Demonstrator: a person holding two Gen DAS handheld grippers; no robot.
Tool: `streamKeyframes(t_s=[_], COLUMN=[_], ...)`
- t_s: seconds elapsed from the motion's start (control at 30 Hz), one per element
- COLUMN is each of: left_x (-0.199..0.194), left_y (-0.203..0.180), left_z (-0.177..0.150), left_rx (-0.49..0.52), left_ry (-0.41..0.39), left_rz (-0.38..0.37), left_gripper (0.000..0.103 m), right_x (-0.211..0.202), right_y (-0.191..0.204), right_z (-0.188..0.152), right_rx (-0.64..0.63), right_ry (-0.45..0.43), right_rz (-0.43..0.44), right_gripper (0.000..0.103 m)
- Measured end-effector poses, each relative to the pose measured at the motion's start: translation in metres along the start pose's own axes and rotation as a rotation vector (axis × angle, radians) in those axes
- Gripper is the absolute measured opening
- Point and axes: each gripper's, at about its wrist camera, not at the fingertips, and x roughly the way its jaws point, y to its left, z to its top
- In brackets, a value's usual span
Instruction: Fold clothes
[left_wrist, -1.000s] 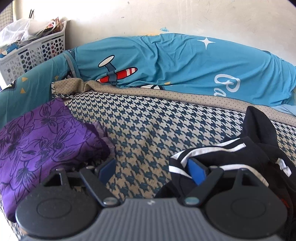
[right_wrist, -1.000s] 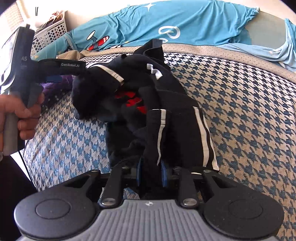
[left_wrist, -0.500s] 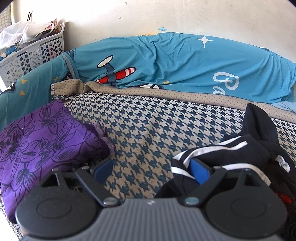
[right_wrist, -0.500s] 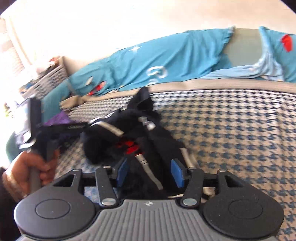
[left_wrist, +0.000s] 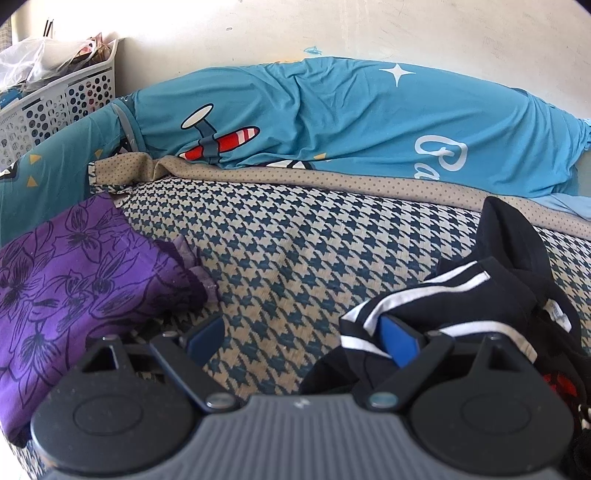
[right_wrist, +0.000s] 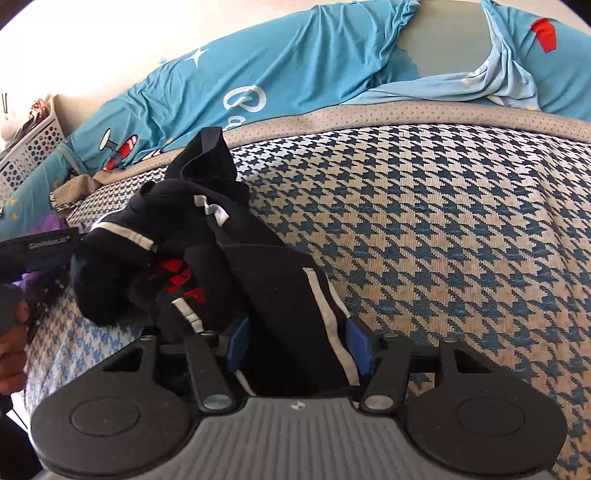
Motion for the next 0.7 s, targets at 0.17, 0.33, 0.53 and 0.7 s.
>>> streamKeyframes(t_s=[0.17, 0.33, 0.53, 0.7], left_x=[0.001, 0.001, -0.003, -0.019], left_y=[-0.006, -0.010, -0.016, -0.025], left_z=[-0.003, -0.006, -0.007, -0.007], left_rx=[0.038, 0.056, 0.070, 0.091], left_ry=[0.006, 0.018, 0.036, 0.020], left_rz=[-0.036, -0.088, -0.152, -0.266], left_gripper=[0.087, 0.076, 0.066, 0.064], right_x=[0.011, 0.012, -0.004, -0.035], right_y=[0.001, 0.007, 0.009, -0.002], right_z=[0.003, 0.006, 0.010, 0.019], right_rx=[0.029, 0.032, 0.046, 0.099], right_ry=[-0.013, -0.030, -0.122, -0.243], right_rz=[-0.023, -0.001, -0.009, -0.053], right_gripper=[0.038, 0.010, 0.007, 0.006])
